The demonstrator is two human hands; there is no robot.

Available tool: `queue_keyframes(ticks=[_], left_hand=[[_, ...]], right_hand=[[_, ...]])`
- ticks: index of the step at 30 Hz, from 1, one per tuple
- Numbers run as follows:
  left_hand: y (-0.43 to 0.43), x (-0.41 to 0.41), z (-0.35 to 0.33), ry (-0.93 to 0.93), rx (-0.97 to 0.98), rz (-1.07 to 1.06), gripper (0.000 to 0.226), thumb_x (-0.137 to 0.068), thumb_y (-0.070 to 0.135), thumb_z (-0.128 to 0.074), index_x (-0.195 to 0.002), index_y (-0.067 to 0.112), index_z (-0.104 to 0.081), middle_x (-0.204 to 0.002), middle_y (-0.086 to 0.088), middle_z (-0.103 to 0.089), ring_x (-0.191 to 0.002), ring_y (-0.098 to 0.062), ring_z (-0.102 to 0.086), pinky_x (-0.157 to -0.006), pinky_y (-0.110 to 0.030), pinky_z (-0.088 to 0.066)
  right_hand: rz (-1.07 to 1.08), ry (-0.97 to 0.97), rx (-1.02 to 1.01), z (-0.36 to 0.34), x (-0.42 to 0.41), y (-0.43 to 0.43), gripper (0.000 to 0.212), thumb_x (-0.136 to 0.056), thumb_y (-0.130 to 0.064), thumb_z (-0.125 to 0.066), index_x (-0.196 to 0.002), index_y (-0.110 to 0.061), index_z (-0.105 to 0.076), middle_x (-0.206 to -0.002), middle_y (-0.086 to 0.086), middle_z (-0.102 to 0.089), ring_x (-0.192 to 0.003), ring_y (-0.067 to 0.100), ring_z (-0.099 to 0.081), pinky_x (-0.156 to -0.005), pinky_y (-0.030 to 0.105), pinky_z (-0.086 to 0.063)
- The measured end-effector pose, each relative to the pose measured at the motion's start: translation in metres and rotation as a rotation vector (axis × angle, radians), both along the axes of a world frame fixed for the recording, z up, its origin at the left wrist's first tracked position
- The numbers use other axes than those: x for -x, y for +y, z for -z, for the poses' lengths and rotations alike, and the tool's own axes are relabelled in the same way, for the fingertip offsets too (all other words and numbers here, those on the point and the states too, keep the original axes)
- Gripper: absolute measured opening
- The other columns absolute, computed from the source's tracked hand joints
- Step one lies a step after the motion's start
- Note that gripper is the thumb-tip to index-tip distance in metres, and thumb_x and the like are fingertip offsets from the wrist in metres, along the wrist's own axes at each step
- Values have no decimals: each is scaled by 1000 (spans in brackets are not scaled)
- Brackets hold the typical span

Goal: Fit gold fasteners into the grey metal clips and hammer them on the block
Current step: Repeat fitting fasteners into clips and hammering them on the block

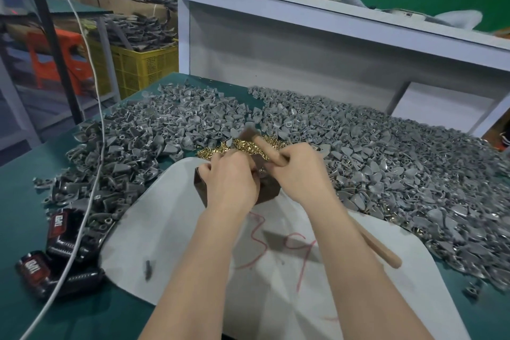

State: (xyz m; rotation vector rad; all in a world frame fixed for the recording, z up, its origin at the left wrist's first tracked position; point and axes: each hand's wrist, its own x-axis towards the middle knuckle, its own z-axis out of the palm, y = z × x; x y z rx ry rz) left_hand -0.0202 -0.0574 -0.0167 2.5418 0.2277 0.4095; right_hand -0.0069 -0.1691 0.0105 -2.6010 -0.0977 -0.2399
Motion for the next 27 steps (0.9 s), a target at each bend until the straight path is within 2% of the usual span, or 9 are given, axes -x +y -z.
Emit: queue_keyframes(ticks=[6,9,15,19,22,27], left_hand=[[0,1,-1,-10,-24,9,14,-90,30,-55,-89,25,-68,-102,1,-60,-108,-27,-43,-77,-33,-21],[0,1,-1,-7,-19,7,14,-90,29,-53,-81,26,-63,-100,0,-59,-106,-27,-43,-76,-33,-21],[-1,2,-1,-15,-16,16,14,-90,26,-53,-86,25,-66,-103,-2,-59,-108,-28,-43,-76,-34,-21],[-1,3,-2,-13,-17,8,16,-90,26,-52,-74,29,-54,-102,-2,-60,-107,-28,-43,-77,-35,-21],[-2,3,-1,-13,-18,7,15,-90,24,-51,-84,25,-65,-103,-2,-60,-107,-28,-43,-78,-35,-22],[-2,3,-2,-16,10,-3,15,-89,23,-52,-87,26,-66,-103,-2,-61,-108,-27,-43,-77,-35,-20]], right_hand=[[5,39,51,4,-8,15,6,-83,-14,-56,-78,-11,-56,-79,10,-55,-73,29,-52,-64,31,-41],[0,29,71,5,-7,16,7,-84,-14,-55,-78,-11,-53,-79,11,-52,-72,30,-49,-64,31,-39],[-5,16,110,6,-4,17,7,-85,-16,-54,-80,-12,-51,-80,9,-50,-73,30,-45,-65,32,-38],[-4,12,126,6,-4,17,10,-86,-16,-54,-79,-12,-48,-78,8,-49,-72,30,-44,-64,31,-36],[0,-5,124,8,-2,18,7,-85,-16,-54,-82,-11,-51,-81,10,-52,-73,31,-47,-65,33,-39],[-1,-24,147,10,1,19,4,-86,-16,-53,-86,-12,-53,-89,13,-60,-74,31,-51,-65,34,-42]])
